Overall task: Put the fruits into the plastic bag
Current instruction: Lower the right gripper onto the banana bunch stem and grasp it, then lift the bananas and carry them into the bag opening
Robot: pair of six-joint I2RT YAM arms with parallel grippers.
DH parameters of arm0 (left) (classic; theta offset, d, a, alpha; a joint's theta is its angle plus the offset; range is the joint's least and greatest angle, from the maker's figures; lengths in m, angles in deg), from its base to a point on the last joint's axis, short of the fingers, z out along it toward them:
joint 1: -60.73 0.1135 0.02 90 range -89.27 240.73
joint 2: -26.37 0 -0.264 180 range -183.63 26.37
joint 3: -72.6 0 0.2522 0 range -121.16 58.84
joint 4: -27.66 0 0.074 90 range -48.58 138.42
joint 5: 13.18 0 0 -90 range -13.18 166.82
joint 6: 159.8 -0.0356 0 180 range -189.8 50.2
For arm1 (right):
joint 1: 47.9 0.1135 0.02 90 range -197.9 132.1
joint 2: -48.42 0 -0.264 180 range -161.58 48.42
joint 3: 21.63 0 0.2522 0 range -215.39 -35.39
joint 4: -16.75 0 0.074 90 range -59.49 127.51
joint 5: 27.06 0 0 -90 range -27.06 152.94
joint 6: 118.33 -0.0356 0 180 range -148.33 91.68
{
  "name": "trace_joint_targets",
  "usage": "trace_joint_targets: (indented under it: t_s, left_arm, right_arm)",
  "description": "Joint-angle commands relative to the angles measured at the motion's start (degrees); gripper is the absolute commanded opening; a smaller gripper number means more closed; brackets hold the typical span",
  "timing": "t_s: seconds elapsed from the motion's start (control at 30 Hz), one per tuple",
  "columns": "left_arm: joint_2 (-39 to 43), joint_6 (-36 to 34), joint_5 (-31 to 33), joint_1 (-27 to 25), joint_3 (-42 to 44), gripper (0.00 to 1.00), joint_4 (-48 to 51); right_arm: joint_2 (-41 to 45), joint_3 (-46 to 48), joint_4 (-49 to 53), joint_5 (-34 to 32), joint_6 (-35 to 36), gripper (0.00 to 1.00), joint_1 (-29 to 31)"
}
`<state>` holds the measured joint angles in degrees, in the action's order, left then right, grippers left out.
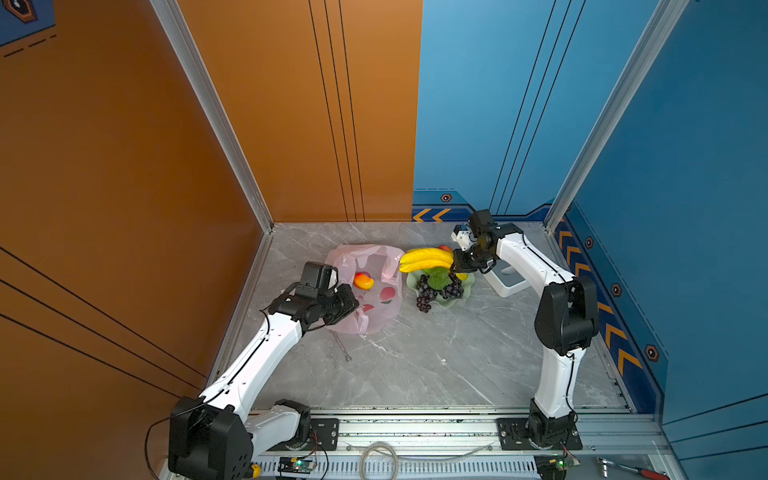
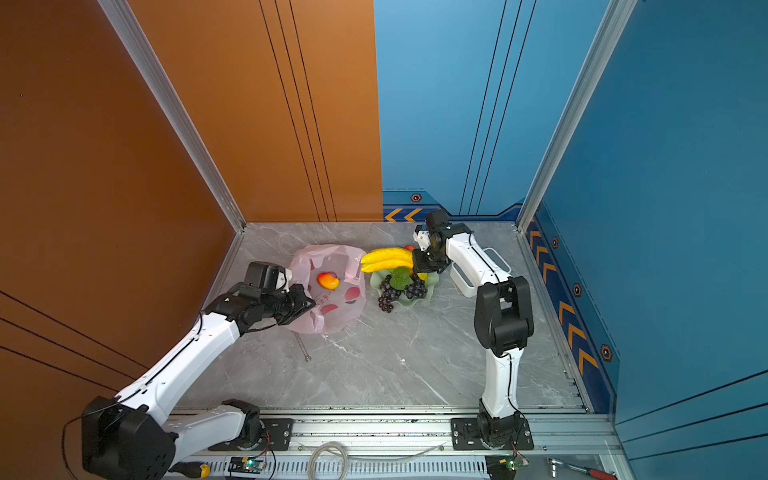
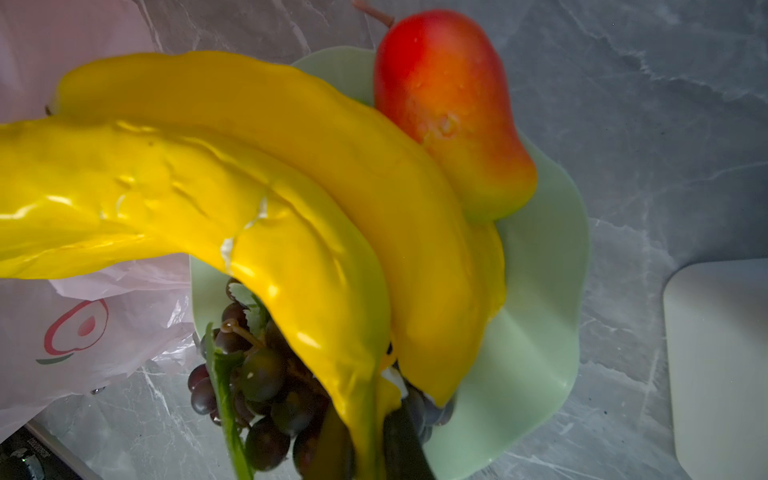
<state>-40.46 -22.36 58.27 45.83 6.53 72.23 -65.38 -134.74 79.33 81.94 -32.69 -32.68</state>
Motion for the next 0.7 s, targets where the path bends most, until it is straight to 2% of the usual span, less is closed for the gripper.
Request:
trace_joint_targets:
  t_s: [0.0,0.13,0.43,0.67]
  left_arm:
    - [0.7,-1.2,-1.1,0.7,-0.6,0.0,-0.2]
    - [1.3,-1.0,-0.9,0.7,-0.1,0.0,-0.2]
    - [2.4,-0.3,-0.3,0.7,0.5,0.0,-0.2]
    - [2.7,0.1,-0.4,0.5,0.5,0.0,-0.7]
  right_arm:
    - [3.9,1.5,-1.5,-2.1,-0.1,0.05,0.5]
    - [6.3,2.7,-2.5,-3.6,0.2,0.0,1.0]
    - [11.5,3.7,-3.0,-6.9,-0.3,0.0,1.4]
    - [17.7,4.3,0.5,-8.4,-0.4,0.0,2.9]
